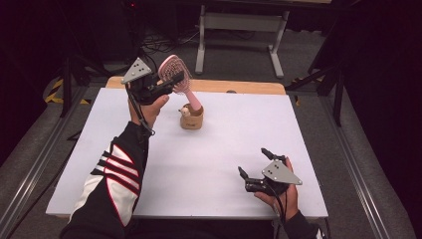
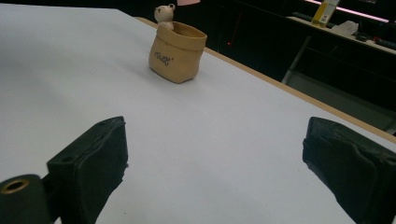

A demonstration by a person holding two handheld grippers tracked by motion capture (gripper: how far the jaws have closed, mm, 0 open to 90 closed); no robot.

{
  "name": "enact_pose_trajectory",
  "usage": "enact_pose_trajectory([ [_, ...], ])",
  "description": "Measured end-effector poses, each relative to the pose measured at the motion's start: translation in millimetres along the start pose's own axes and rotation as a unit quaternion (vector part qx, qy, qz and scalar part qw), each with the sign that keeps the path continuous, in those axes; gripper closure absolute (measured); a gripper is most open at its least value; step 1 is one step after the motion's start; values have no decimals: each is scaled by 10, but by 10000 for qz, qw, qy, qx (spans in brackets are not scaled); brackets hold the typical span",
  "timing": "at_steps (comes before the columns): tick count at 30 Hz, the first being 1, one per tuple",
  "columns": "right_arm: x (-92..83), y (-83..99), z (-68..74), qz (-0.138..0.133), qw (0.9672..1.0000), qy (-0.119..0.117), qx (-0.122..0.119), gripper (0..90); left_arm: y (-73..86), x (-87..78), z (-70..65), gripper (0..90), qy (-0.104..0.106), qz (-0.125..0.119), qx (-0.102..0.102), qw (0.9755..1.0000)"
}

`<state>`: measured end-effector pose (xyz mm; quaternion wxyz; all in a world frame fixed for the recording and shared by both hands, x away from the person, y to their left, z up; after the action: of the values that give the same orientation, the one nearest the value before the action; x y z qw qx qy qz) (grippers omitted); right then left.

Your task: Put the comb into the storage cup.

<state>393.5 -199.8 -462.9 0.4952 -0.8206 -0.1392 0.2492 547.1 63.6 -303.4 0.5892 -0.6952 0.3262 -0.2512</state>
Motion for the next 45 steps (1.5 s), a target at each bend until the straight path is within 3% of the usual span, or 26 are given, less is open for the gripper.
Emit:
enact_pose_trajectory([
  [11,2,7,0,8,10000,-21,12,75,154,180,115,632,-158,256,-26,9995],
  [24,10,12,33,39,10000,-87,-27,75,348,326,167,632,-206,508,-110,9984],
  [35,24,25,39,65,9999,-107,-45,75,443,348,222,631,-208,491,-331,9980],
  [45,34,34,61,104,9998,-145,-51,76,502,353,279,631,-340,598,-331,9971],
])
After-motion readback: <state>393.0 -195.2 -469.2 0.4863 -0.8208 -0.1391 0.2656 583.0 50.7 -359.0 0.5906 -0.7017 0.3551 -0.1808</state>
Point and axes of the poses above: each handheld gripper's, and its own axes: x roughly forward along the jaws, y roughly out of its underside, z roughly to its left, the point moved 9 cm from there along x, roughly forward along the jaws, and after that the axes turned 7 degrees about -x, right-handed, at the moved point
